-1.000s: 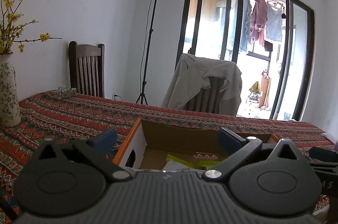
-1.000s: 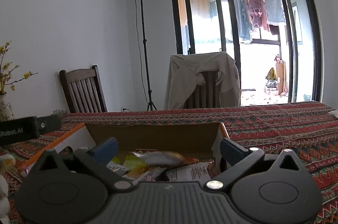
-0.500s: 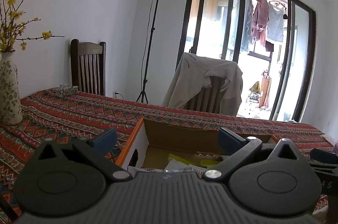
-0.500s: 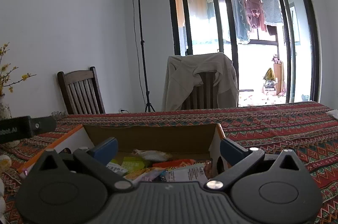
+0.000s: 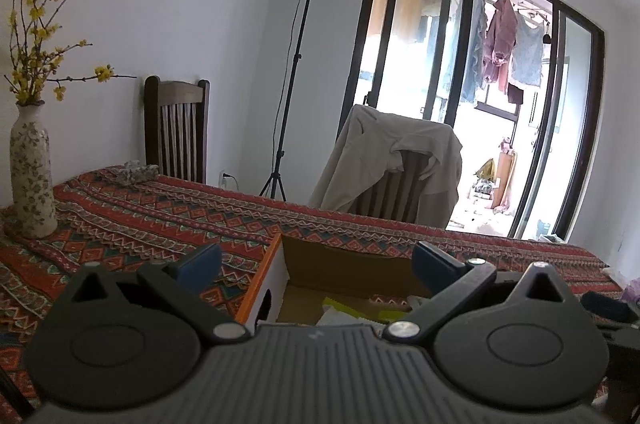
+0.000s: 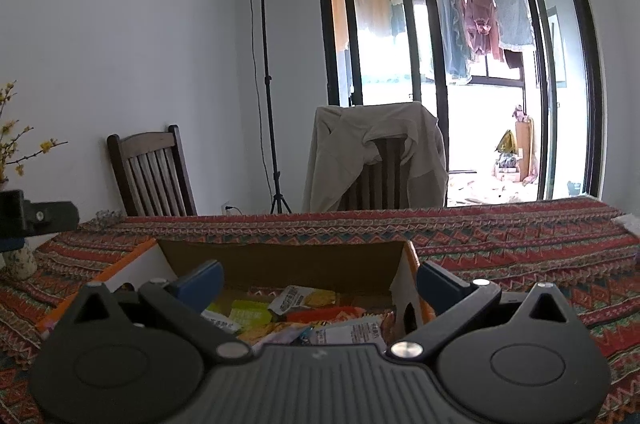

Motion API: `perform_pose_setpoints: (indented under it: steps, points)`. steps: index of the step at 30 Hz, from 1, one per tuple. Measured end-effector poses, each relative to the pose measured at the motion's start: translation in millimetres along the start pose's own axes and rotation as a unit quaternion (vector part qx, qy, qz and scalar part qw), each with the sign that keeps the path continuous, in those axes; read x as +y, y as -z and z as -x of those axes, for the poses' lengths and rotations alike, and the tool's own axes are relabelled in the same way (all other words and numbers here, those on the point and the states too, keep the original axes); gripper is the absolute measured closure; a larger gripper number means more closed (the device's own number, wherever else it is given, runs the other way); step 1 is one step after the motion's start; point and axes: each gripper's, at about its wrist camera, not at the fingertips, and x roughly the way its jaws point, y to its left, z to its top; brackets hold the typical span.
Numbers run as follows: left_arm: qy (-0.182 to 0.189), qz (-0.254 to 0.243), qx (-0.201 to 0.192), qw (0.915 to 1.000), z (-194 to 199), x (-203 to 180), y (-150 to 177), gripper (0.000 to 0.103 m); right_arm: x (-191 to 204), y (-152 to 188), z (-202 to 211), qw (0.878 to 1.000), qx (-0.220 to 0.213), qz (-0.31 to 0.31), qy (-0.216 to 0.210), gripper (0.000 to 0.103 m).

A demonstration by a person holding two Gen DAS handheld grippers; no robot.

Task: Organize snacks
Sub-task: 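Move both grippers back to the snack pile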

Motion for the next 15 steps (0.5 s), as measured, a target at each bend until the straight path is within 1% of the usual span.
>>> perform_pose_setpoints:
  steps: [8,15]
  points:
    - [-0.004,-0.001,0.002,1.0,23,10,0,0.0,6,0,23,1.0,0.009,0.002,-0.001,0.0]
    - [-0.002,-0.003,-0.002,1.0,53,20,4,0.0,14,5,53,1.0,0.013,0.005,-0.003,0.0]
